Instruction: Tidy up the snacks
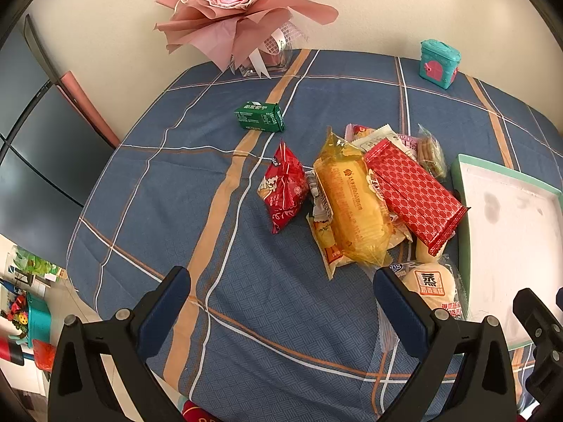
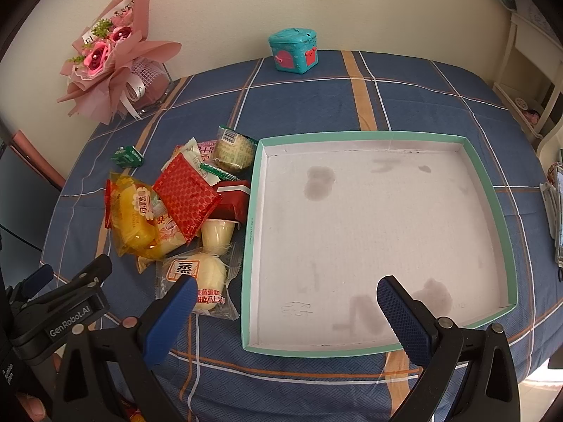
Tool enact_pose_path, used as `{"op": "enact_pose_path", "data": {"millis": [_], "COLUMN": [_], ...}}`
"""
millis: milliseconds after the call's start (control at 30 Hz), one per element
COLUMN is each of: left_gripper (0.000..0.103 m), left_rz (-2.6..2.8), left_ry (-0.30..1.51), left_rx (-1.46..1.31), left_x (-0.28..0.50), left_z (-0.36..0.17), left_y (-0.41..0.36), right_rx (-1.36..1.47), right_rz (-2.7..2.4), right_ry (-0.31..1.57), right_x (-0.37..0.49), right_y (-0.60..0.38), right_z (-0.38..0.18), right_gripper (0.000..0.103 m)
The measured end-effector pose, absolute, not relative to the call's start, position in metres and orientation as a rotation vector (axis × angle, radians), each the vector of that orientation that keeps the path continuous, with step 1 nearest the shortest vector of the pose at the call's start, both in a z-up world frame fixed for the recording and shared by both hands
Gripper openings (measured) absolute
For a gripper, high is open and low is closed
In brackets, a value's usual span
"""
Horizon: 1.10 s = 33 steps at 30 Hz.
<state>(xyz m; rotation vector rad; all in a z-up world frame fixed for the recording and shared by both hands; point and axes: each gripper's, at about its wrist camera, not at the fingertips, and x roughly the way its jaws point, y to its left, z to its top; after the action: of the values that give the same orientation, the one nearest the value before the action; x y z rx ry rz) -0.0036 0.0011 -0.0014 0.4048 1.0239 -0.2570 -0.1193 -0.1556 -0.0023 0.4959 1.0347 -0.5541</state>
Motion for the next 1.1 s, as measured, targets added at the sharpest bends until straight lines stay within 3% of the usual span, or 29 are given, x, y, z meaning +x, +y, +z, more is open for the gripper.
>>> {"op": "enact_pose_path", "data": {"millis": [1100], "left_gripper": [0.103], "left_rz": [-0.279], "left_ry": [1.059], "left_rx": [0.349], "left_x": [0.006], "left_z": [0.001], "left_y": [0.009], "right_rx": [0.474], "right_rz": [-0.527], "right_ry": [1.056], "right_x": [-0.103], "right_y": [-0.141], "right_z": [-0.007], "right_gripper": [0.103]}}
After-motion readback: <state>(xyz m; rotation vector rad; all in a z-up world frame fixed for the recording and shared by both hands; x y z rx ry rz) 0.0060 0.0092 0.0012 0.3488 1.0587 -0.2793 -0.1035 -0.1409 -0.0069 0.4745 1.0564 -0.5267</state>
